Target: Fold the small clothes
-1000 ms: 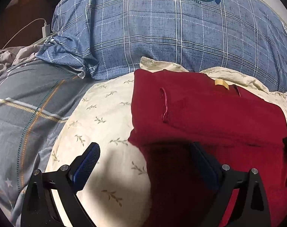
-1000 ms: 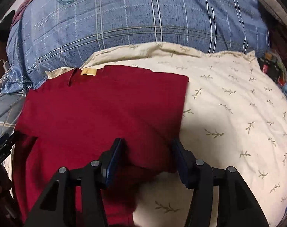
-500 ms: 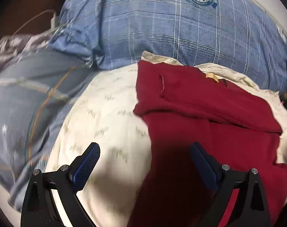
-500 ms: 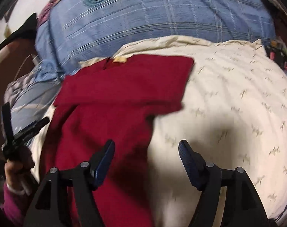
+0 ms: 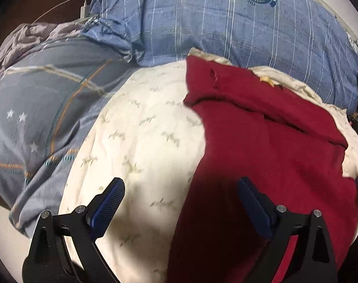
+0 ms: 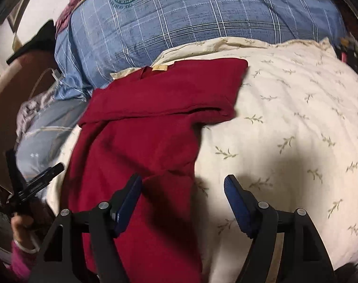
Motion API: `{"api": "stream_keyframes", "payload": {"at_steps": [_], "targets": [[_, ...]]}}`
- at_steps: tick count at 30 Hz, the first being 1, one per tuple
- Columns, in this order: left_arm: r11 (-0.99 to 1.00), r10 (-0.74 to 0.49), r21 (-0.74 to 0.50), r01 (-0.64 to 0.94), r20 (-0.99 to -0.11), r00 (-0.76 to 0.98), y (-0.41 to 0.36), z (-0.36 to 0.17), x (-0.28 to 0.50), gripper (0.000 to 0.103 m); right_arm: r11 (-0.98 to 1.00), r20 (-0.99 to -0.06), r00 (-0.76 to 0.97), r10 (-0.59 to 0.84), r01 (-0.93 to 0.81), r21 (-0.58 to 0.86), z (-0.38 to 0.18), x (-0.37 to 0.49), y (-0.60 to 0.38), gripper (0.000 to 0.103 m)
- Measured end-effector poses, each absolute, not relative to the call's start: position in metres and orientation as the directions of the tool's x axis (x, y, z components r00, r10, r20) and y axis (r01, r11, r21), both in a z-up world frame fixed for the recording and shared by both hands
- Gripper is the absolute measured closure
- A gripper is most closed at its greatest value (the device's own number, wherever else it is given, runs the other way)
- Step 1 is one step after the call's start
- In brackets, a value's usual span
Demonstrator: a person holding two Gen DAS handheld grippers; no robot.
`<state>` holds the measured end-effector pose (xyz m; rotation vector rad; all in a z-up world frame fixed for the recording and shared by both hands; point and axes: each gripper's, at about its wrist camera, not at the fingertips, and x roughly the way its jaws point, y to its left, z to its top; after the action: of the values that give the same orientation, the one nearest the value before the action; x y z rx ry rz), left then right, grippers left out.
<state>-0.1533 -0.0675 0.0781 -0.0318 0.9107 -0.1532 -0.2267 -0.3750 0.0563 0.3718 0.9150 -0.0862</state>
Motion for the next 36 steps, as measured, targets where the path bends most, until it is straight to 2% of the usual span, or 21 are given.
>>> {"api": "stream_keyframes", "payload": {"at_steps": [6, 7, 8, 9, 10, 14, 17, 19, 20, 21, 23, 25, 28, 30, 31, 36], "targets": [[0.987, -0.161, -0.128, 0.098, -0.807, 0.568, -0.063, 0.068, -0.155, 0.007, 0.907, -0.78, 0.618, 0.097, 0.267, 0.324, 0.039, -0.183, -0.384, 0.032], [0.988, -0.157, -0.122, 0.099, -0.807, 0.569, -0.064, 0.068, -0.156, 0.007, 0.906, -0.78, 0.618, 0.097, 0.27, 0.326, 0.033, -0.174, -0.384, 0.036], [0.988, -0.151, -0.113, 0.1, -0.808, 0.57, -0.064, 0.068, -0.157, 0.007, 0.908, -0.782, 0.616, 0.094, 0.27, 0.321, 0.029, -0.168, -0.383, 0.054], [0.989, -0.145, -0.106, 0.102, -0.808, 0.571, -0.064, 0.068, -0.158, 0.007, 0.912, -0.782, 0.616, 0.093, 0.262, 0.315, 0.027, -0.164, -0.382, 0.077], [0.989, -0.143, -0.103, 0.102, -0.809, 0.571, -0.064, 0.069, -0.159, 0.007, 0.919, -0.778, 0.622, 0.09, 0.25, 0.306, 0.025, -0.162, -0.38, 0.084], [0.989, -0.146, -0.112, 0.096, -0.82, 0.553, -0.058, 0.07, -0.169, 0.007, 0.936, -0.749, 0.66, 0.053, 0.23, 0.268, 0.036, -0.174, -0.378, 0.093], [0.988, -0.156, -0.119, 0.103, -0.815, 0.558, -0.055, 0.074, -0.182, 0.007, 0.967, -0.738, 0.665, -0.111, 0.245, 0.075, 0.053, -0.189, -0.378, 0.097], [0.988, -0.147, -0.1, 0.114, -0.817, 0.558, -0.056, 0.075, -0.19, 0.007, 0.955, -0.757, 0.645, -0.109, 0.28, 0.101, 0.051, -0.193, -0.393, 0.101], [0.989, -0.143, -0.093, 0.118, -0.818, 0.557, -0.056, 0.074, -0.192, 0.007, 0.94, -0.772, 0.617, -0.152, 0.332, 0.08, 0.046, -0.192, -0.403, 0.103], [0.989, -0.14, -0.086, 0.121, -0.821, 0.554, -0.058, 0.073, -0.193, 0.007, 0.93, -0.778, 0.604, -0.176, 0.361, 0.069, 0.042, -0.194, -0.411, 0.103], [0.989, -0.13, -0.072, 0.128, -0.835, 0.535, -0.061, 0.071, -0.194, 0.007, 0.909, -0.788, 0.613, -0.059, 0.36, 0.211, 0.039, -0.202, -0.427, 0.103], [0.988, -0.135, -0.074, 0.135, -0.836, 0.532, -0.062, 0.073, -0.197, 0.007, 0.871, -0.745, 0.663, 0.074, 0.321, 0.372, 0.048, -0.22, -0.434, 0.101], [0.987, -0.144, -0.082, 0.138, -0.83, 0.539, -0.058, 0.076, -0.206, 0.007, 0.881, -0.726, 0.667, 0.167, 0.23, 0.414, 0.062, -0.243, -0.426, 0.089], [0.984, -0.159, -0.092, 0.153, -0.842, 0.516, -0.055, 0.076, -0.213, 0.007, 0.883, -0.727, 0.649, 0.225, 0.18, 0.434, 0.064, -0.255, -0.417, 0.053], [0.983, -0.165, -0.096, 0.16, -0.848, 0.504, -0.053, 0.076, -0.217, 0.007, 0.883, -0.729, 0.637, 0.251, 0.158, 0.442, 0.065, -0.263, -0.412, 0.047], [0.979, -0.169, -0.092, 0.183, -0.87, 0.463, -0.044, 0.074, -0.242, 0.007, 0.895, -0.769, 0.532, 0.353, 0.047, 0.444, 0.054, -0.298, -0.383, 0.045]]}}
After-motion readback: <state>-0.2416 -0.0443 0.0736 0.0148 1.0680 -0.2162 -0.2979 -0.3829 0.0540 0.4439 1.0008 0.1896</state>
